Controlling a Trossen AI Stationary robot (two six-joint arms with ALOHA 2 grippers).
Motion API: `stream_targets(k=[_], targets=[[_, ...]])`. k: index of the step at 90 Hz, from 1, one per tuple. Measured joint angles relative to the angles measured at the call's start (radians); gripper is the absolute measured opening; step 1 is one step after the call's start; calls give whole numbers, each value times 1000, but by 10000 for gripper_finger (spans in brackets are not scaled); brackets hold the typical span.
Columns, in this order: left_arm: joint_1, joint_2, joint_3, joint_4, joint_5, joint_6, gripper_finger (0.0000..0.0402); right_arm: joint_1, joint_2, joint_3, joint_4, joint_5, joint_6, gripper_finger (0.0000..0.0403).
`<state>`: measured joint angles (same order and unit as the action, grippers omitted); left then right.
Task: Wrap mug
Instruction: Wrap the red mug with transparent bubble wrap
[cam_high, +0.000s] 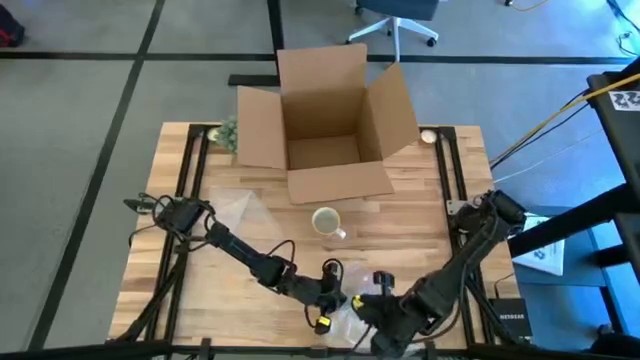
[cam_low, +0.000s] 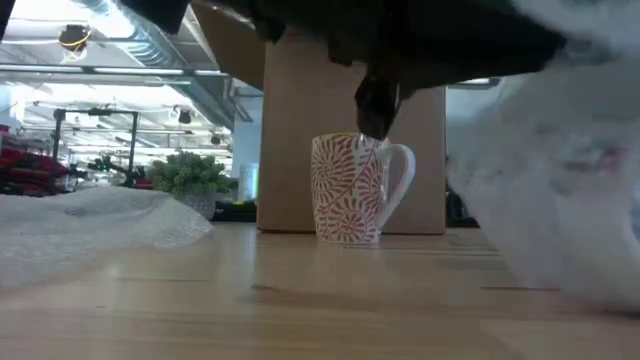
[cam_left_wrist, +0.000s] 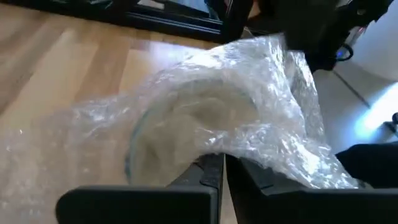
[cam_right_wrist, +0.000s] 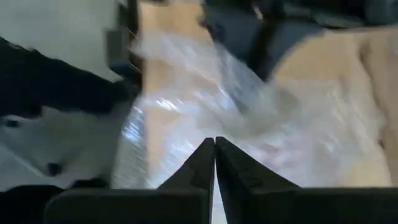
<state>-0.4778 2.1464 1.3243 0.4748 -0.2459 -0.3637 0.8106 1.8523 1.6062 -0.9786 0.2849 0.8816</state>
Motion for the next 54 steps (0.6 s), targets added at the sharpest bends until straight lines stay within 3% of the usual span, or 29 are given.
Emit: stream_targets(k=[19, 26, 54], targets=[[1, 0, 2, 5, 0, -3, 1, 26, -33, 2, -257, 3, 126, 0], [1, -1, 2, 10, 0, -4, 1, 43, -33, -35, -266, -12, 155, 0], [0, -4, 4, 14, 0, -23, 1, 36, -35, -317, 194, -44, 135, 0]])
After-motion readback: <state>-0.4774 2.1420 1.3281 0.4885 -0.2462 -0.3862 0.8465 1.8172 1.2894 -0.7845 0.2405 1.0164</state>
